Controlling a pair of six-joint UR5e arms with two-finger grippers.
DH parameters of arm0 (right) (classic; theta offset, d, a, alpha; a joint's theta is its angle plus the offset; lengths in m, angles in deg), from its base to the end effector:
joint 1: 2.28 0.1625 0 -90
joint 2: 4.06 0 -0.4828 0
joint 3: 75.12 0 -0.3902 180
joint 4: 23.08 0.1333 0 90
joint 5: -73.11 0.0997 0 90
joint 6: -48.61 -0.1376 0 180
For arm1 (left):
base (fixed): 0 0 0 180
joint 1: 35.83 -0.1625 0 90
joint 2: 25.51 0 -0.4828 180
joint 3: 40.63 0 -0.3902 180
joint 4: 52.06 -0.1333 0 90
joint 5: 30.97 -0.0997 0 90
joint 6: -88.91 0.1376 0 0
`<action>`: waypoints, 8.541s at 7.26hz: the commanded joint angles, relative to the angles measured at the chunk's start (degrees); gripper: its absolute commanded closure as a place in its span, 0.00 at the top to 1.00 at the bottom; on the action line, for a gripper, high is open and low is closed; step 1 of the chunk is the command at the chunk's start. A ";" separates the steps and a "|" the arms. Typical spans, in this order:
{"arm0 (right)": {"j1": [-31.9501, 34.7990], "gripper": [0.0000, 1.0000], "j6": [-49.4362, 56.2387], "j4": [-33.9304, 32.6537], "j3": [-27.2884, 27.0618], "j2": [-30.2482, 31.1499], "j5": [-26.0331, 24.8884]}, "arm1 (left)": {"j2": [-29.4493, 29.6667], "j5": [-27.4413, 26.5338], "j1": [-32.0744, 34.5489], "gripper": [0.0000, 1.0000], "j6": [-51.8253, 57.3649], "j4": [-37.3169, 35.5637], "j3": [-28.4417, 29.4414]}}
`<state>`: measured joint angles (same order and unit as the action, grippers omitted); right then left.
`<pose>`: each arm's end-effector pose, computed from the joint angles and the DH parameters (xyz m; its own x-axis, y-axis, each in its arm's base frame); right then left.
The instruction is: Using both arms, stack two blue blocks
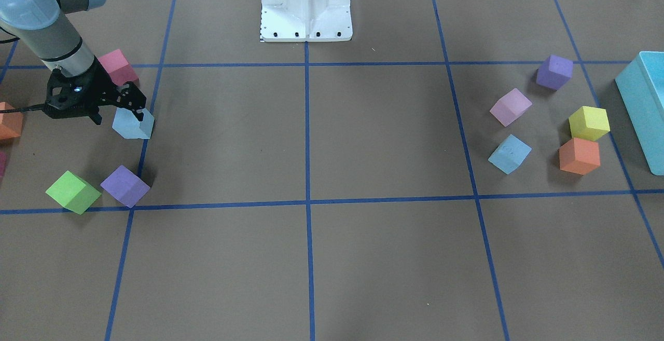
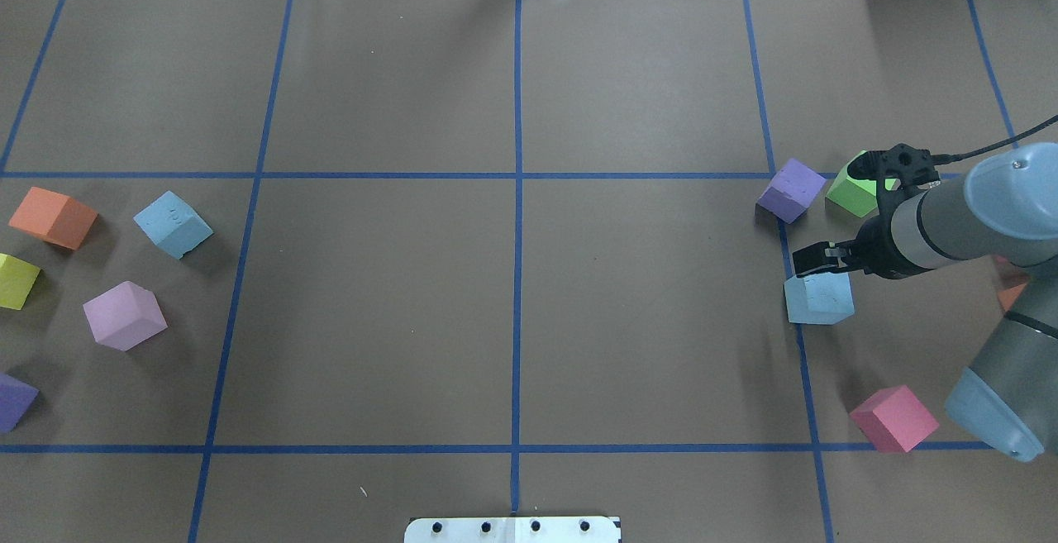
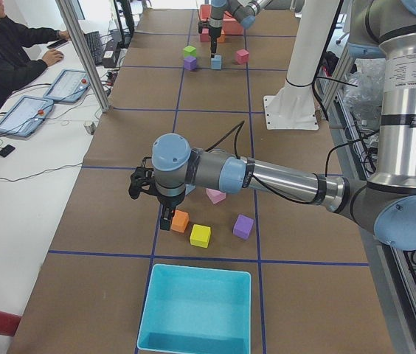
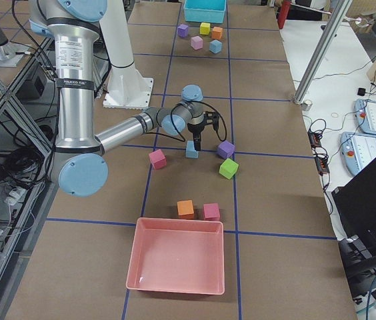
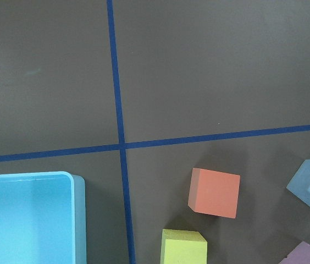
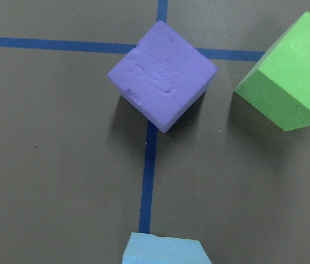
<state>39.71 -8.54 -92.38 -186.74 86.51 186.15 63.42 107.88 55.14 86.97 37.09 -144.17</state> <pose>-0.3319 -0.4056 0.5332 0.6947 -0.0463 0.7178 -0.0537 0.9918 0.1159 -0.0379 -0.4873 0.6296 0.6596 0.1073 -0.7440 0.0389 0.9836 0.1763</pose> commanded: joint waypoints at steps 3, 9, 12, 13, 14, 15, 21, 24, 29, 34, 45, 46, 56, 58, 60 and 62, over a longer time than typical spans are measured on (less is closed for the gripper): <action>-0.59 1.00 -0.95 -0.05 0.36 -0.14 -0.54 | 0.01 0.02 0.00 1.00 0.00 -0.12 0.00; -1.82 1.00 -0.95 -0.05 2.91 -1.98 -1.42 | -0.08 0.02 0.00 1.00 0.00 -0.12 0.18; -2.08 0.99 -0.34 0.04 3.87 -1.46 -1.69 | -0.08 -0.07 -0.09 1.00 0.00 -0.12 0.35; -2.17 0.99 -0.33 0.04 3.87 -1.37 -1.86 | -0.08 -0.07 -0.09 1.00 0.00 -0.12 0.35; -2.43 0.98 -0.33 0.04 3.87 -1.37 -1.86 | 0.01 -0.15 -0.09 1.00 0.00 -0.12 0.35; -3.13 0.95 -0.68 0.04 3.87 -1.19 -1.86 | 0.01 -0.16 -0.09 1.00 0.00 -0.12 0.44; -4.90 0.70 0.37 0.22 4.31 -1.10 -2.92 | 0.01 -0.33 -0.09 1.00 0.09 -0.03 0.79; -4.72 0.53 0.99 0.13 3.88 -1.28 -2.57 | 0.01 -0.33 -0.09 1.00 0.09 -0.03 0.62; -0.67 0.52 -1.63 -15.85 0.97 -17.01 3.51 | -0.08 -0.24 0.00 1.00 0.00 -0.03 0.26; -8.92 0.52 -7.19 -27.73 7.09 -35.52 -3.60 | -0.08 -0.24 -0.09 1.00 0.00 -0.12 0.62; -15.27 0.53 -7.62 -18.33 27.25 -48.30 -9.77 | -0.61 -0.24 -0.44 1.00 0.00 -0.12 1.32; -15.44 0.54 -9.19 -18.24 27.60 -48.30 -9.77 | -0.61 -0.24 -0.53 1.00 0.00 -0.12 1.41; -8.79 1.00 -8.69 -15.43 19.29 -44.29 -2.00 | -0.08 -0.16 -0.44 1.00 -0.78 -0.12 1.41; -4.48 1.00 -7.98 -16.91 14.61 -39.27 0.77 | 0.97 -0.24 -2.53 1.00 -10.24 0.58 0.36; 1.13 1.00 0.48 -26.71 5.34 -33.83 2.61 | 4.03 -0.59 -8.15 1.00 -18.76 0.76 -0.09; 9.65 1.00 9.65 -31.94 0.81 -30.30 7.42 | 7.46 -0.77 -14.38 1.00 -32.17 0.76 -0.09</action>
<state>44.22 -4.37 -121.36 -183.19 53.93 190.55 68.69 107.26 44.62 63.59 37.80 -144.19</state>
